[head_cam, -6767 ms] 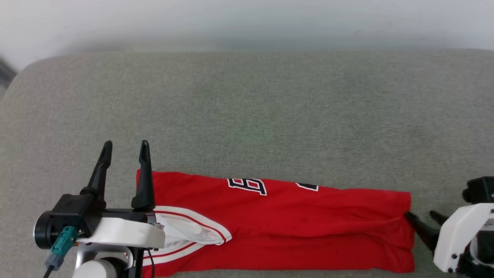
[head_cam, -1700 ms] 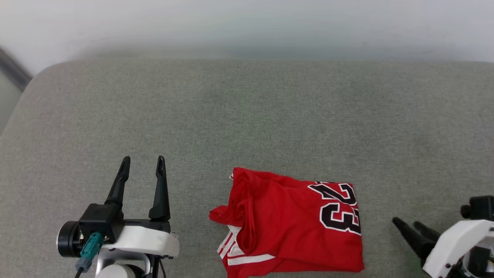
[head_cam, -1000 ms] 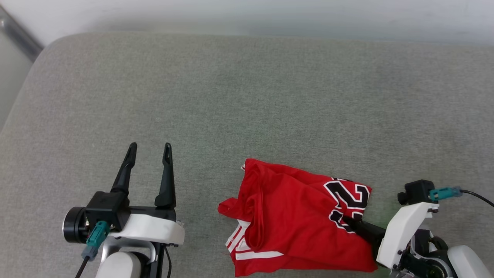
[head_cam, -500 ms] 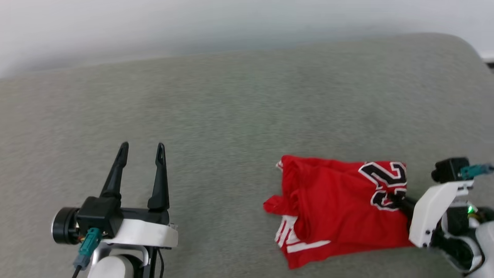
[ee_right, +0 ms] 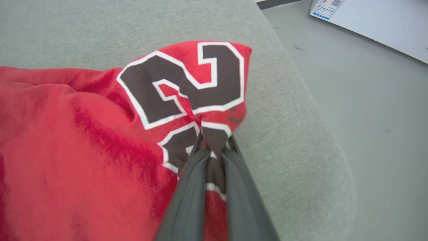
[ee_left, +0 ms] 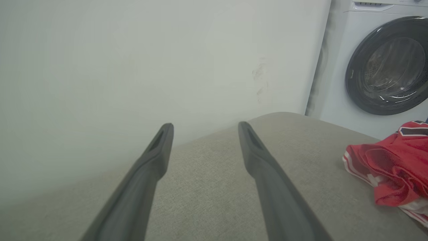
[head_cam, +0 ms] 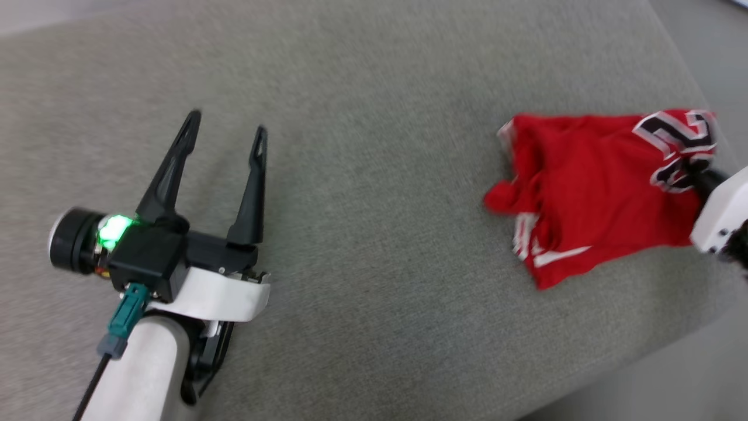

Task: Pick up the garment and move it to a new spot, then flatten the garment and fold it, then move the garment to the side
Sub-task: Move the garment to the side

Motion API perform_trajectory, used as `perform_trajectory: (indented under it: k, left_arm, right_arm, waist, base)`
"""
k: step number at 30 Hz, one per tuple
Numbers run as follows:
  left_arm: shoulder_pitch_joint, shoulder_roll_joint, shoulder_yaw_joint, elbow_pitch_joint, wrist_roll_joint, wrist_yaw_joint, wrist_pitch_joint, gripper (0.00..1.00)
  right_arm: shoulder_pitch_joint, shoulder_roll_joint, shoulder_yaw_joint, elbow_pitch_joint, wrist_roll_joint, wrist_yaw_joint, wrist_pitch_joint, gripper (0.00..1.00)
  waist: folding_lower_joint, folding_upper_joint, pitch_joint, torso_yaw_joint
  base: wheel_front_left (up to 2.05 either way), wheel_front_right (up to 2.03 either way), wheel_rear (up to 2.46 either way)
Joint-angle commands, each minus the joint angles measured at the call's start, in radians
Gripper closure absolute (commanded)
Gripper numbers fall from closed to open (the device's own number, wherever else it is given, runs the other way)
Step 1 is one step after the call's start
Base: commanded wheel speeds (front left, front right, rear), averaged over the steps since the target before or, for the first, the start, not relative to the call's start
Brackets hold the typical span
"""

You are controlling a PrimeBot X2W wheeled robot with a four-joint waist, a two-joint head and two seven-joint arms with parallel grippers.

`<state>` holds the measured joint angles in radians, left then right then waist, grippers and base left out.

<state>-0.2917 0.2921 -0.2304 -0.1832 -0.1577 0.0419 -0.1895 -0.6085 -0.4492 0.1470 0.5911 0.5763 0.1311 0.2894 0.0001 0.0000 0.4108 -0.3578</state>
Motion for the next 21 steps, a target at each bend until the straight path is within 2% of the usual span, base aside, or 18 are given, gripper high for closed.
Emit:
perform_trajectory:
  k: [1,7,15,16,17,18,21]
  left_arm:
    - [-0.029,0.010,-0.006,-0.010,0.011,-0.009,0.009,0.00]
    - [-0.117,0.034,-0.028,-0.049,0.040,-0.032,0.052,0.00]
    - [-0.135,0.045,-0.033,-0.069,0.047,-0.028,0.068,0.00]
    - [-0.134,0.044,-0.035,-0.068,0.045,-0.028,0.068,0.00]
    - [-0.133,0.043,-0.036,-0.068,0.043,-0.028,0.066,0.00]
    - [-0.131,0.043,-0.035,-0.066,0.041,-0.026,0.064,0.00]
    - [-0.122,0.040,-0.035,-0.056,0.035,-0.022,0.054,0.00]
  right_arm:
    - [-0.038,-0.007,-0.007,0.023,0.005,-0.001,-0.014,1.00]
    - [-0.166,-0.063,-0.056,0.113,-0.002,-0.001,-0.112,1.00]
    - [-0.253,-0.044,-0.098,0.261,-0.066,-0.001,-0.259,0.99]
    - [-0.256,-0.041,-0.103,0.280,-0.073,-0.001,-0.279,0.74]
    - [-0.261,-0.041,-0.109,0.299,-0.083,-0.001,-0.298,0.41]
    - [-0.266,-0.036,-0.115,0.316,-0.088,-0.001,-0.318,0.00]
    - [-0.278,-0.036,-0.130,0.363,-0.120,-0.001,-0.392,0.00]
  waist:
    - [-0.0001,0.0000,0.111,-0.069]
    - [-0.0001,0.0000,0.208,-0.056]
    - [-0.0001,0.0000,0.246,-0.024]
    - [-0.0001,0.0000,0.246,-0.020]
    - [-0.0001,0.0000,0.245,-0.016]
    - [-0.0001,0.0000,0.243,-0.013]
    - [-0.0001,0.0000,0.226,-0.006]
  base:
    - [0.00,0.00,0.00]
    - [0.00,0.00,0.00]
    - [0.00,0.00,0.00]
    - [0.00,0.00,0.00]
    - [0.00,0.00,0.00]
    - [0.00,0.00,0.00]
    - [0.00,0.00,0.00]
